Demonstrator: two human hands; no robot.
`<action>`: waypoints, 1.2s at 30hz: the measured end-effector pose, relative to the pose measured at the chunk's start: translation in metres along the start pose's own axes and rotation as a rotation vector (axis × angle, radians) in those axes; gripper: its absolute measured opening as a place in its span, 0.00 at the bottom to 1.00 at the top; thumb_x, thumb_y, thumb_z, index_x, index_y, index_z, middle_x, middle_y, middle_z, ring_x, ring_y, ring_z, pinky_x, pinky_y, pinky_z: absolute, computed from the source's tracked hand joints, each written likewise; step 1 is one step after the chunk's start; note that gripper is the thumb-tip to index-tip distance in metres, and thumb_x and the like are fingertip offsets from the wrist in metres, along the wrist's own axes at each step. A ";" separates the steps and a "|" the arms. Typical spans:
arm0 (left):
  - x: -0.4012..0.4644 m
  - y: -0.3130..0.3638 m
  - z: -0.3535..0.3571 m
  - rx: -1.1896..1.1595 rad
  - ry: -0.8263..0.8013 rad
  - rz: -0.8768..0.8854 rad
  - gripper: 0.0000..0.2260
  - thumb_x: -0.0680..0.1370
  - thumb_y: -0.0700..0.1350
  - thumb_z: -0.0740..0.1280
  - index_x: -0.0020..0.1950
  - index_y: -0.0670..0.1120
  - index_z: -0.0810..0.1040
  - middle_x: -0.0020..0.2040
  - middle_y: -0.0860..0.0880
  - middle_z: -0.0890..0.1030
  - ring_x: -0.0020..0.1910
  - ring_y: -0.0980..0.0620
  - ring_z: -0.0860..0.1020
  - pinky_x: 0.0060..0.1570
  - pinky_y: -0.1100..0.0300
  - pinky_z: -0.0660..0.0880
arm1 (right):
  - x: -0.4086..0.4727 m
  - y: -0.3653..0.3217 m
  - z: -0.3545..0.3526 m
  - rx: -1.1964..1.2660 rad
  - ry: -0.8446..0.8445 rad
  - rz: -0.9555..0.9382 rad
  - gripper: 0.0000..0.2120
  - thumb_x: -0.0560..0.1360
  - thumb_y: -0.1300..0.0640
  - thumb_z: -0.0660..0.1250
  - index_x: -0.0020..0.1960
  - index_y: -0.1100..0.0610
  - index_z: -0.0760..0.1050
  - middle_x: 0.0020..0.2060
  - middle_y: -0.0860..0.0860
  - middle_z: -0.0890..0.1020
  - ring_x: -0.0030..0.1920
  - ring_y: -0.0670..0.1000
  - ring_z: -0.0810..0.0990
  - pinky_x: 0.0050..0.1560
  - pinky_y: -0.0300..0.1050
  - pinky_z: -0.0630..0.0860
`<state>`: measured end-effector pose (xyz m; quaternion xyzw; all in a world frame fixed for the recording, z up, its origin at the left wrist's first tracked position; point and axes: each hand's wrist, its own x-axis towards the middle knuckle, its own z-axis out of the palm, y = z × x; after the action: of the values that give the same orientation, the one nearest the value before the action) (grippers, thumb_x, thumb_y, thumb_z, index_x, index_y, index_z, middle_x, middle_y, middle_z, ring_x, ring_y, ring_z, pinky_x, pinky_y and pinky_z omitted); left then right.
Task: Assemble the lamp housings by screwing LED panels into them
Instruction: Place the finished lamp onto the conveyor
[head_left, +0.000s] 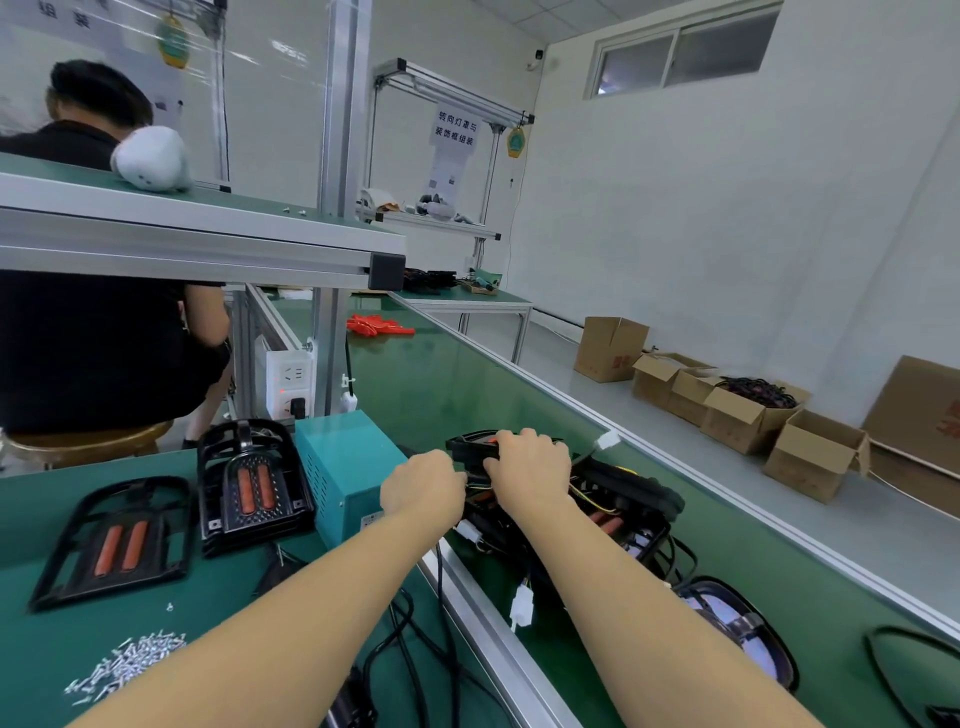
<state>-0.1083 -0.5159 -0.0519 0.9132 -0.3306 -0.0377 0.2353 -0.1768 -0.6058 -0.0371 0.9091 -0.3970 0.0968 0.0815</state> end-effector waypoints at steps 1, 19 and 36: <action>0.000 -0.004 0.002 0.049 0.022 0.031 0.10 0.80 0.51 0.59 0.44 0.46 0.69 0.53 0.45 0.80 0.51 0.43 0.77 0.41 0.57 0.68 | -0.001 0.000 0.002 -0.003 0.007 -0.008 0.17 0.81 0.47 0.58 0.64 0.55 0.71 0.61 0.56 0.77 0.61 0.59 0.75 0.59 0.53 0.68; -0.027 -0.020 -0.002 0.153 -0.046 0.334 0.19 0.81 0.43 0.57 0.72 0.45 0.60 0.67 0.45 0.70 0.62 0.44 0.72 0.52 0.53 0.70 | -0.008 -0.001 -0.003 -0.061 -0.066 -0.042 0.21 0.82 0.44 0.50 0.71 0.51 0.65 0.69 0.56 0.70 0.69 0.59 0.67 0.73 0.64 0.49; -0.085 -0.103 -0.047 0.120 -0.199 0.256 0.28 0.82 0.59 0.51 0.78 0.53 0.44 0.79 0.52 0.48 0.77 0.48 0.45 0.73 0.44 0.39 | -0.018 -0.033 -0.016 -0.119 -0.107 -0.088 0.21 0.81 0.46 0.53 0.71 0.50 0.66 0.69 0.54 0.70 0.70 0.58 0.66 0.72 0.68 0.45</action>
<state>-0.1033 -0.3750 -0.0644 0.8678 -0.4675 -0.0777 0.1495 -0.1657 -0.5673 -0.0282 0.9230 -0.3656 0.0204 0.1183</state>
